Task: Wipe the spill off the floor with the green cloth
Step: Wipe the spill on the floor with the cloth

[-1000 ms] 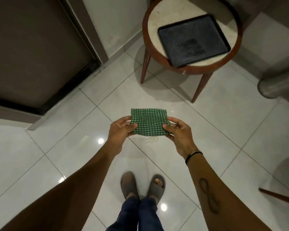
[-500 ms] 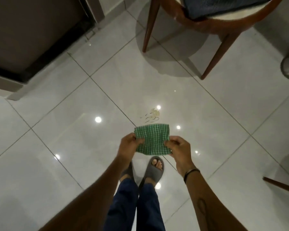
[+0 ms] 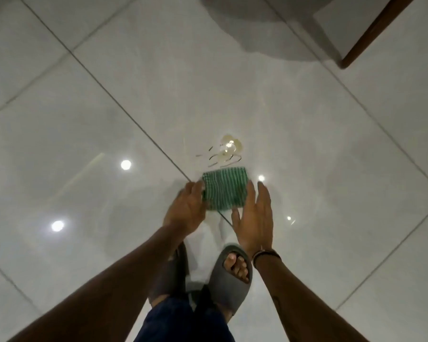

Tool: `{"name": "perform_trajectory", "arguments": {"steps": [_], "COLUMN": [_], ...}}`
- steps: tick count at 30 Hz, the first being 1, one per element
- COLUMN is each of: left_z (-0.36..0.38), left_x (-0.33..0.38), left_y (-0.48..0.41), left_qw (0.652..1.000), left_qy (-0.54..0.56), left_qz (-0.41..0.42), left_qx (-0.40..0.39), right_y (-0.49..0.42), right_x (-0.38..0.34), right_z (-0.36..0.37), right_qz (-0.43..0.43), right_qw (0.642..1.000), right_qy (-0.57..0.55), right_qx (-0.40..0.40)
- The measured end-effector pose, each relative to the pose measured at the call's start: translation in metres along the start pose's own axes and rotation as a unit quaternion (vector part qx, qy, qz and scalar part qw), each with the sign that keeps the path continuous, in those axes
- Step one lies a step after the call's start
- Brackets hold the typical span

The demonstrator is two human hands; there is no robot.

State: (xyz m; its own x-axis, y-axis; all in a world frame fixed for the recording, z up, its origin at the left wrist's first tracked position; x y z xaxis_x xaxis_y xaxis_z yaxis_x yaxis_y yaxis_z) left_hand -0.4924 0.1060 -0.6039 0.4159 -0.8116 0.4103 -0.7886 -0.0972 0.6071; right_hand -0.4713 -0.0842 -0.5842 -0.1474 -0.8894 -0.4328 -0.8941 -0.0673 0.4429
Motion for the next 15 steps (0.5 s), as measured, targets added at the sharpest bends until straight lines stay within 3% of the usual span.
{"name": "perform_trajectory", "arguments": {"steps": [6, 11, 15], "left_z": [0.047, 0.059, 0.060], "left_x": [-0.084, -0.115, -0.118], "left_y": [-0.027, -0.040, -0.042], "left_qw": [0.982, 0.956, 0.957], "left_qy": [-0.180, -0.272, -0.266], "left_qz": [0.011, 0.090, 0.102], "left_qx": [0.054, 0.071, 0.058], "right_y": [-0.034, -0.051, -0.003], "right_x": [0.005, -0.008, 0.023], "right_z": [0.099, 0.129, 0.124], "right_qz": [-0.212, -0.213, -0.217], "right_qw": [0.963, 0.966, 0.958], "right_qy": [0.153, 0.147, 0.172], "right_qx": [-0.064, -0.025, -0.075]}}
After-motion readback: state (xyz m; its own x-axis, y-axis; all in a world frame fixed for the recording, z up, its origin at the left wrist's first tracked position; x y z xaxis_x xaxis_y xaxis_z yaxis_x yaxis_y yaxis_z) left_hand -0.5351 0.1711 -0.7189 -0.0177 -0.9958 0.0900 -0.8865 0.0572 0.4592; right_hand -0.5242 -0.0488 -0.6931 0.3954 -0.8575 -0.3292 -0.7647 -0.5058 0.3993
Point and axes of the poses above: each hand's wrist, its own y-axis away from the middle knuckle, its own z-axis out of the palm, x = y × z, the point moved 6 cm from there along -y, towards the middle knuckle, and after that the axes turned 7 degrees about -y, right-handed, at the moved point
